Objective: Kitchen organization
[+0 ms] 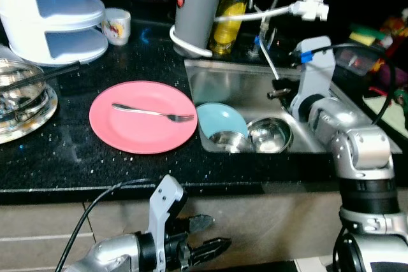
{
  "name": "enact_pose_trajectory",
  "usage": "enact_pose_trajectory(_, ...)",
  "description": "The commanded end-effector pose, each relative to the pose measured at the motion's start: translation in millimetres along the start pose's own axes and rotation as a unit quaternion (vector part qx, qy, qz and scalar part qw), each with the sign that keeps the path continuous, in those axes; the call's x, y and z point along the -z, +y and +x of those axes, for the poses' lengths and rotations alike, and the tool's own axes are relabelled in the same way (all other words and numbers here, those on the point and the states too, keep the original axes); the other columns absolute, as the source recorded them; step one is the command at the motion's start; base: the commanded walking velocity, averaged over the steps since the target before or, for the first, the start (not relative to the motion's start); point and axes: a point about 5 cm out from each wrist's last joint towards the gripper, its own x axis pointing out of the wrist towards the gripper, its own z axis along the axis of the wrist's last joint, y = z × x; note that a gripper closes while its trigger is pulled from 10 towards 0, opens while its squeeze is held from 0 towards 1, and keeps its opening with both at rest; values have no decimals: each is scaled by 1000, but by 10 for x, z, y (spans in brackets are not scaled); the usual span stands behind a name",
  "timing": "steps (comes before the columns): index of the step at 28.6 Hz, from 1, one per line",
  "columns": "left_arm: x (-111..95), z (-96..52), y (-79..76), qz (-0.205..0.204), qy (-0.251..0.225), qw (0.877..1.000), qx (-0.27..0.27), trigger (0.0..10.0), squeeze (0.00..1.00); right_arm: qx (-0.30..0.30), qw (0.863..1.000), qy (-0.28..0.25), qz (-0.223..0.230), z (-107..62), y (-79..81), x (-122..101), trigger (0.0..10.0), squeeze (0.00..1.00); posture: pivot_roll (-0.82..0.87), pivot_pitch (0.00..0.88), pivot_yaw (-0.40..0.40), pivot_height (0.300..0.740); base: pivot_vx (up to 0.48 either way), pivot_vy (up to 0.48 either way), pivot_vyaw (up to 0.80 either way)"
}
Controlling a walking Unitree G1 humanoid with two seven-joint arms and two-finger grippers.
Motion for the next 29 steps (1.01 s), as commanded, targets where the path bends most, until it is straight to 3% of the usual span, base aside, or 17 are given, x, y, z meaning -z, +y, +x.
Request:
enact_pose_trajectory(1, -35, 39, -69, 40, 5, 999, 17, 10000, 0, 24, 999, 29, -32, 14, -81, 84, 10000, 0, 127, 10, -194, 740, 0, 0, -700)
enact_pose_trajectory(8, -203, 138, -148, 112, -4, 994, 14, 10000, 0, 24, 993, 74, -89, 70, -14, 218, 10000, 0, 130, 14, -198, 740, 0, 0, -100)
enact_pose_trajectory(15, -394, 234, -57, 187, -52, 978, -80, 10000, 0, -15, 985, 82, -152, 164, 266, 321, 10000, 0, 132, 15, -200, 740, 0, 0, 0)
enact_pose_trajectory(19, -461, 238, 29, 208, -69, 967, -131, 10000, 0, -40, 982, 67, -172, 202, 449, 353, 10000, 0, 135, 16, -200, 740, 0, 0, 0)
enact_pose_trajectory(23, -477, 232, 71, 216, -70, 962, -150, 10000, 0, -44, 980, 66, -185, 232, 522, 408, 10000, 20, 135, 20, -199, 740, 0, 0, 0)
enact_pose_trajectory(24, -481, 231, 85, 218, -69, 961, -154, 10000, 0, -47, 977, 71, -194, 243, 546, 448, 10000, 149, 133, 24, -197, 740, 0, 0, 0)
enact_pose_trajectory(26, -483, 231, 92, 219, -69, 961, -156, 10000, 0, -50, 976, 75, -199, 248, 559, 472, 10000, 149, 133, 24, -197, 740, 0, 0, 0)
enact_pose_trajectory(27, -486, 236, 102, 220, -71, 959, -161, 10000, 0, -42, 970, 85, -225, 260, 538, 548, 10000, 902, 136, 21, -198, 740, 0, 0, 0)
enact_pose_trajectory(29, -487, 239, 104, 222, -71, 959, -163, 10000, 0, -39, 968, 89, -231, 263, 524, 573, 10000, 902, 137, 20, -199, 740, 0, 0, 0)
